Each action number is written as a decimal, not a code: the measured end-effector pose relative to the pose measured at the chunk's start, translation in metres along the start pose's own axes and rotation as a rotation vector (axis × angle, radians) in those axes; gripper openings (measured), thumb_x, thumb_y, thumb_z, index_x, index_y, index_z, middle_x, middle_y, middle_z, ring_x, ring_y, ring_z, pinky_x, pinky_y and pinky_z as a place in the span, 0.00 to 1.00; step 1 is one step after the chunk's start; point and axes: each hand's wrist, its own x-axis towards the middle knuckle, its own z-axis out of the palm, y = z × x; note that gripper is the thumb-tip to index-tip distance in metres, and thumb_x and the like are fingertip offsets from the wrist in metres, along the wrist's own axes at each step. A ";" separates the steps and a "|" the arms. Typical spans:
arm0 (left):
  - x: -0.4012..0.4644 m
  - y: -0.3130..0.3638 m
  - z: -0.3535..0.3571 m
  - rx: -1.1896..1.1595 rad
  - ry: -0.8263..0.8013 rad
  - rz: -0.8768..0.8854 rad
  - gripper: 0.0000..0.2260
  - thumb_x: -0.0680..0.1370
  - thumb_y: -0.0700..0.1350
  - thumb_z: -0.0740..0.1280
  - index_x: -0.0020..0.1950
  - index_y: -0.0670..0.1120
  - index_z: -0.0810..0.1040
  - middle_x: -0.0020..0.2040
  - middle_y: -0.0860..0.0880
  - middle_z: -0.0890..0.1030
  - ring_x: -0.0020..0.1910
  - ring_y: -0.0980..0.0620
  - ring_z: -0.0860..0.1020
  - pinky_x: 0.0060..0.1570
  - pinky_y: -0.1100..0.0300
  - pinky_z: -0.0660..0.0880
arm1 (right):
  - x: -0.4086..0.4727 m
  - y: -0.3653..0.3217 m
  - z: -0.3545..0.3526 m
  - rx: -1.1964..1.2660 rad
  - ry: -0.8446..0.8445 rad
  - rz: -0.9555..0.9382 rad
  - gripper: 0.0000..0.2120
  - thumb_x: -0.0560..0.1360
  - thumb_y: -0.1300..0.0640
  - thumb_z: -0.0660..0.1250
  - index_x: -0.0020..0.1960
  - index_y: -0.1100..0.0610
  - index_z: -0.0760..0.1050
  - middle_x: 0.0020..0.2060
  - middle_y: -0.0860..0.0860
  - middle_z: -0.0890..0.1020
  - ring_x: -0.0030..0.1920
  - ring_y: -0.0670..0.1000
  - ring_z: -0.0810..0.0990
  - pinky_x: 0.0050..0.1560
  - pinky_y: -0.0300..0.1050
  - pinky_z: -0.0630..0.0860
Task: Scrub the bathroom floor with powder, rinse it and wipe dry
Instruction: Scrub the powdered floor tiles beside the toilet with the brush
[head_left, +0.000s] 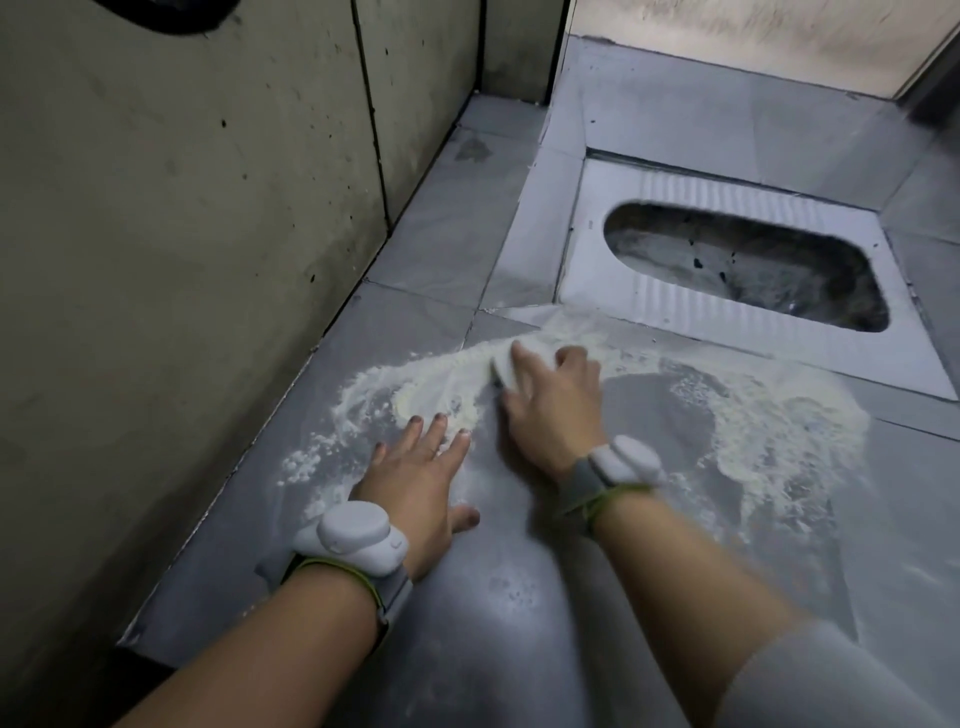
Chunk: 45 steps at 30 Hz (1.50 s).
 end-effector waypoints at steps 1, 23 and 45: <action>0.000 0.000 0.000 0.004 0.003 0.001 0.36 0.78 0.60 0.62 0.79 0.54 0.45 0.79 0.51 0.41 0.78 0.48 0.40 0.74 0.46 0.46 | -0.012 -0.008 0.005 0.043 0.016 -0.047 0.24 0.76 0.47 0.62 0.71 0.45 0.67 0.63 0.61 0.65 0.62 0.63 0.64 0.66 0.56 0.63; -0.004 0.002 -0.004 0.019 -0.017 0.004 0.35 0.79 0.61 0.60 0.79 0.54 0.45 0.79 0.51 0.40 0.77 0.49 0.40 0.74 0.46 0.46 | -0.010 0.042 -0.009 -0.050 -0.030 -0.409 0.24 0.76 0.41 0.58 0.69 0.48 0.71 0.59 0.63 0.71 0.58 0.65 0.70 0.61 0.56 0.71; -0.004 0.002 -0.006 0.033 -0.015 0.013 0.35 0.79 0.60 0.59 0.79 0.54 0.44 0.79 0.51 0.40 0.77 0.49 0.40 0.75 0.48 0.45 | 0.019 0.034 -0.012 -0.064 -0.074 -0.407 0.24 0.77 0.42 0.57 0.72 0.45 0.67 0.61 0.60 0.68 0.59 0.63 0.68 0.62 0.55 0.68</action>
